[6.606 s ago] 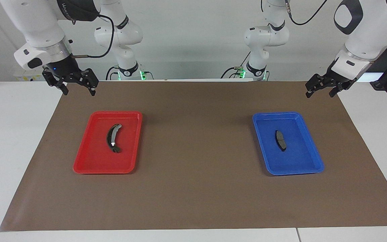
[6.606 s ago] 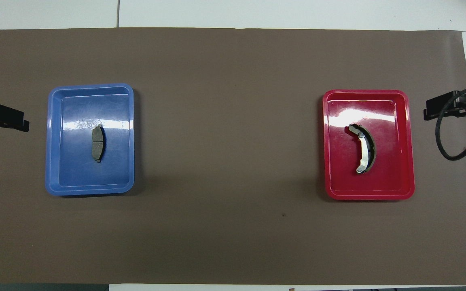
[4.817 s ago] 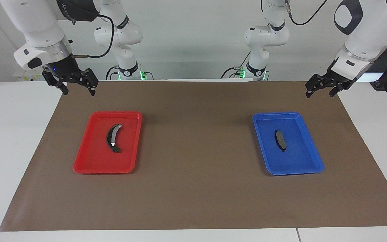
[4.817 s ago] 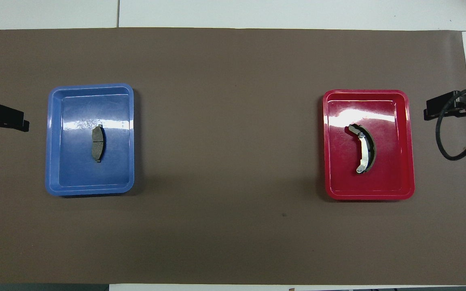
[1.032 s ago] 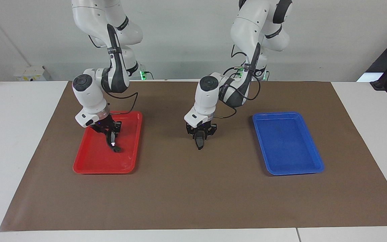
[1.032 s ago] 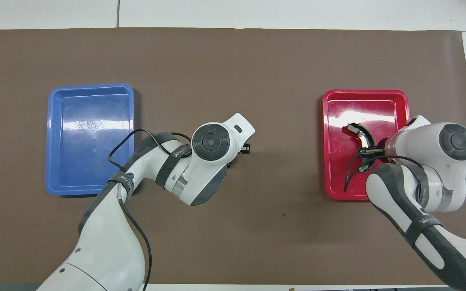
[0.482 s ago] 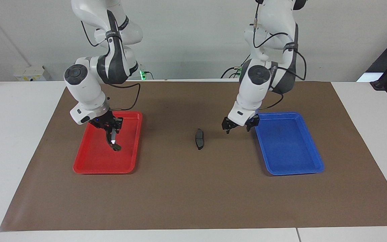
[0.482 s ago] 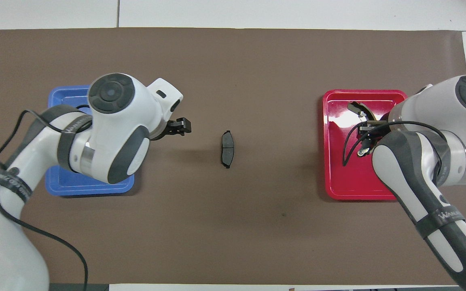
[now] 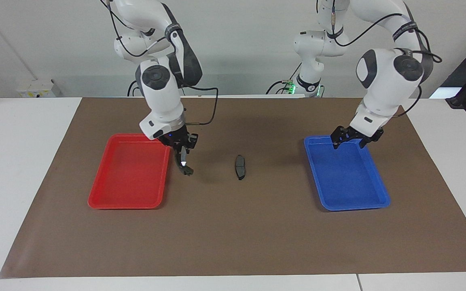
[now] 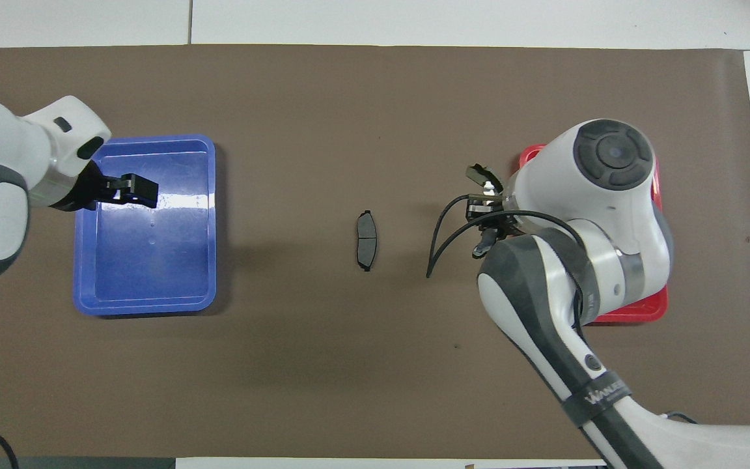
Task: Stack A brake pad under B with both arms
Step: 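Lift the curved pad with the right gripper while the left gripper withdraws, then lower the curved pad onto the flat pad with the right gripper and release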
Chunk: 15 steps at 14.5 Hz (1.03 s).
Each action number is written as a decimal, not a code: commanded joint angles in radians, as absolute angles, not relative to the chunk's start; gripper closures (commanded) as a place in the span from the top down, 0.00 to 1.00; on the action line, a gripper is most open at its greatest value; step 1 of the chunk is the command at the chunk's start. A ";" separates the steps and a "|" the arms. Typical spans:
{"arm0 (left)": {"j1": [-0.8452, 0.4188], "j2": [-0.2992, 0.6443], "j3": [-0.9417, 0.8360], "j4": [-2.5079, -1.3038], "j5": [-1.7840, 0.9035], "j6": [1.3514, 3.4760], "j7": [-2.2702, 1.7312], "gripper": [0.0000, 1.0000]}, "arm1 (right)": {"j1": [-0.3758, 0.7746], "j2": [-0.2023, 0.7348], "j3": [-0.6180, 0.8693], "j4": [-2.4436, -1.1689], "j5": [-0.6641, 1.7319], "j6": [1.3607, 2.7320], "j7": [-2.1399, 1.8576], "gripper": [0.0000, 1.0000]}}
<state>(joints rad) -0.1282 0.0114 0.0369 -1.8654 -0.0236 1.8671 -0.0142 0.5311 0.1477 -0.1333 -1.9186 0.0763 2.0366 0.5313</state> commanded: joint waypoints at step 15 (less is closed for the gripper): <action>-0.028 0.031 0.031 -1.575 -0.025 1.494 0.123 1.00 | 0.749 0.439 -0.137 -1.742 0.095 2.172 0.838 0.00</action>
